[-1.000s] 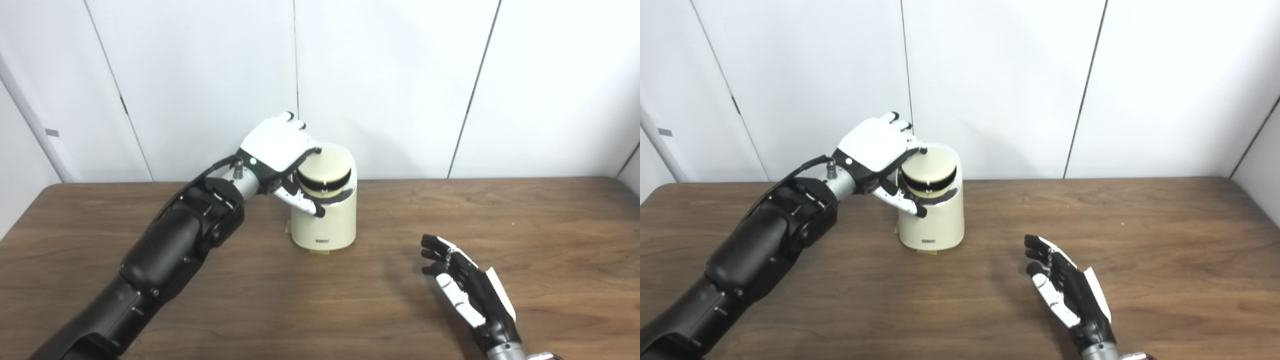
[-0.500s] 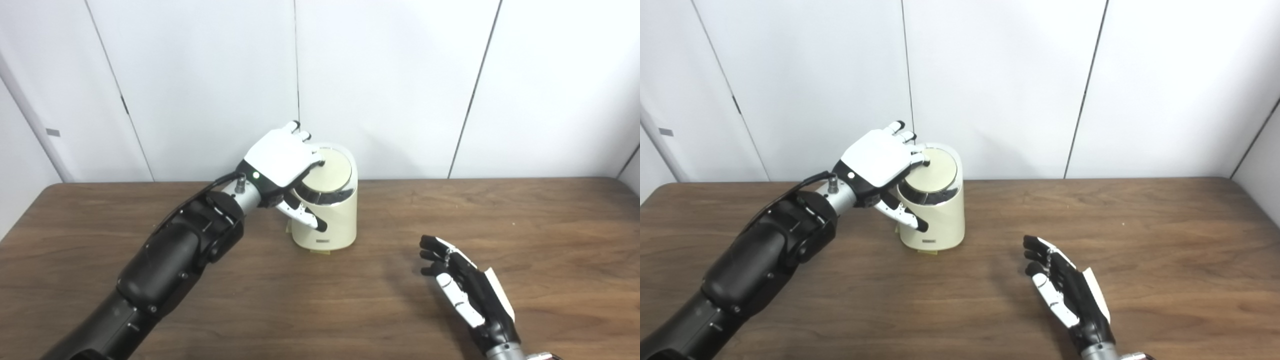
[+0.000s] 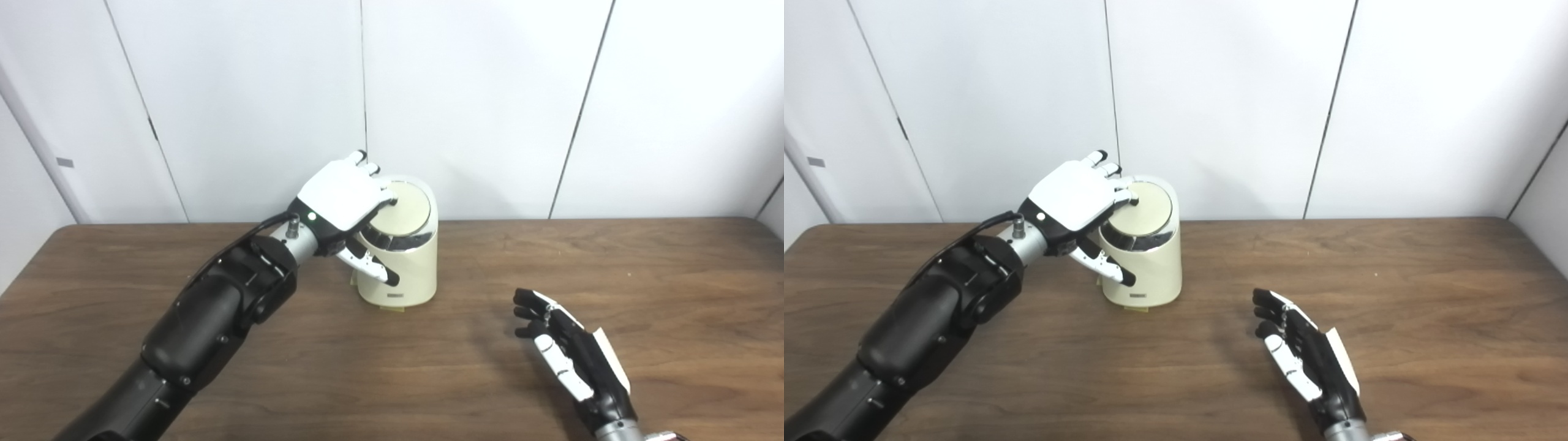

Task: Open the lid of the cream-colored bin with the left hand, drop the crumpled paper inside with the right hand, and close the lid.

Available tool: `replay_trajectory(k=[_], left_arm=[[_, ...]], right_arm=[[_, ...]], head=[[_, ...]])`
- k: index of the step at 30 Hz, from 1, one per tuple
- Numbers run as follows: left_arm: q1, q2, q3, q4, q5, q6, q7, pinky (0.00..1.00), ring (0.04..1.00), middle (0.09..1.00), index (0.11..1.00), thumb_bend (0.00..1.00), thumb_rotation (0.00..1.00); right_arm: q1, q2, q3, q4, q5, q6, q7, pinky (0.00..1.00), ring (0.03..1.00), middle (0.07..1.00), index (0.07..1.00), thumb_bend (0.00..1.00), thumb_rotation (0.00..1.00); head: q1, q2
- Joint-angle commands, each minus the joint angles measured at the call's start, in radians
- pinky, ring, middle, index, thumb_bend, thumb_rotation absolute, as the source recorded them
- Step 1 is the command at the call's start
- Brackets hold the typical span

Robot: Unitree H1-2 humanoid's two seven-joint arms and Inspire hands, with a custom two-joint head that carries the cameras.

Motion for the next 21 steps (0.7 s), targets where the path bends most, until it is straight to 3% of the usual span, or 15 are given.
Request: replay_trajectory(k=[1, 7, 21], left_arm=[[-0.019, 0.01, 0.006, -0.023, 0.003, -0.013, 0.002, 1.0, 0.931, 0.822, 0.819, 1.0, 0.8], [0.0, 0.008, 0.003, -0.02, 0.008, -0.034, 0.045, 1.0, 0.901, 0.799, 0.794, 1.0, 0.78], [0.057, 0.015, -0.028, -0.089, 0.048, -0.065, 0.01, 1.0, 0.913, 0.822, 0.817, 1.0, 0.81]], right_arm=[[-0.017, 0.003, 0.002, -0.012, 0.008, -0.013, -0.006, 0.71, 0.827, 0.838, 0.814, 0.2, 0.72], [-0.016, 0.001, 0.006, -0.015, -0.001, -0.019, -0.006, 0.71, 0.824, 0.835, 0.812, 0.2, 0.71], [-0.019, 0.006, 0.003, -0.013, 0.003, -0.013, -0.01, 0.71, 0.823, 0.833, 0.808, 0.2, 0.71]], head=[[-0.001, 0.001], [-0.001, 0.002], [0.0, 0.001]])
